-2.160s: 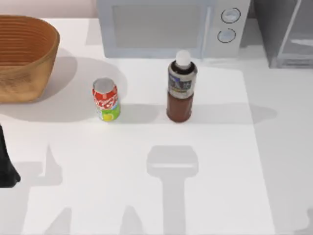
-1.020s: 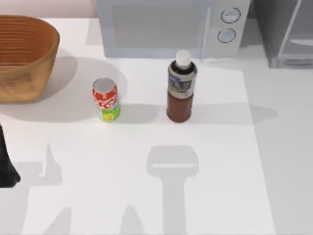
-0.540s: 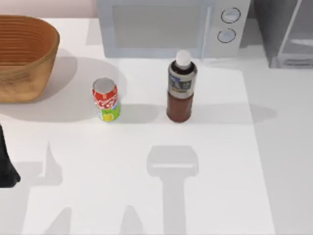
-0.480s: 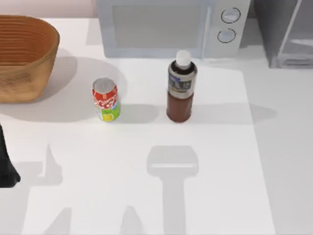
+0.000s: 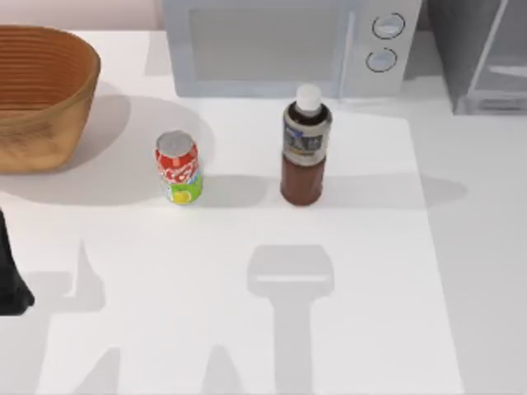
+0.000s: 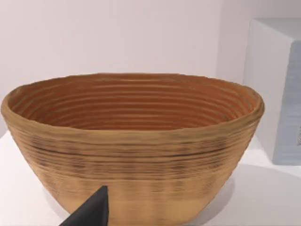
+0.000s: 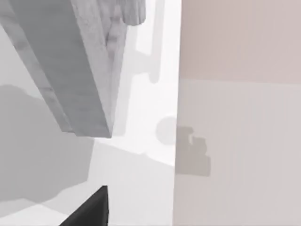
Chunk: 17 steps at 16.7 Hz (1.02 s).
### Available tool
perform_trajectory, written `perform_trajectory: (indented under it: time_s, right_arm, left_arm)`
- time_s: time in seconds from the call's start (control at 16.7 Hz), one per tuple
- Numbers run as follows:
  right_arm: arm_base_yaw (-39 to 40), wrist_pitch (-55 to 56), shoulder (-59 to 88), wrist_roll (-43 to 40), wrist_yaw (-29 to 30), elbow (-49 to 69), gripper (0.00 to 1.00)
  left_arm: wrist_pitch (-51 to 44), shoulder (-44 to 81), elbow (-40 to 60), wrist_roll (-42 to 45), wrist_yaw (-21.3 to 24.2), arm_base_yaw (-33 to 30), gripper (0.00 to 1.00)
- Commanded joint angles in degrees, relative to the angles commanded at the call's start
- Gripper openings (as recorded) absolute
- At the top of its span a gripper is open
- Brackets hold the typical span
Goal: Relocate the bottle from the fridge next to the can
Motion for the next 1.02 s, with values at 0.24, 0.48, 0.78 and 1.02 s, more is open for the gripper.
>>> perform_trajectory:
  time_s: [0.24, 0.48, 0.78, 1.02]
  right_arm:
    - [12.03, 16.37, 0.29, 20.79, 2.65, -0.46, 1.0]
    - [24.12, 33.28, 0.27, 41.43, 5.4, -0.9, 1.0]
    - [35.06, 48.15, -0.05, 57.38, 7.81, -1.24, 1.0]
    - [36.96, 50.42, -0.2, 59.68, 8.21, -1.3, 1.0]
  left_arm:
    - [0.0, 0.0, 0.0, 0.0, 0.0, 0.0, 1.0]
    - [0.0, 0.0, 0.0, 0.0, 0.0, 0.0, 1.0]
    - [0.0, 0.0, 0.0, 0.0, 0.0, 0.0, 1.0]
    - [0.0, 0.0, 0.0, 0.0, 0.0, 0.0, 1.0]
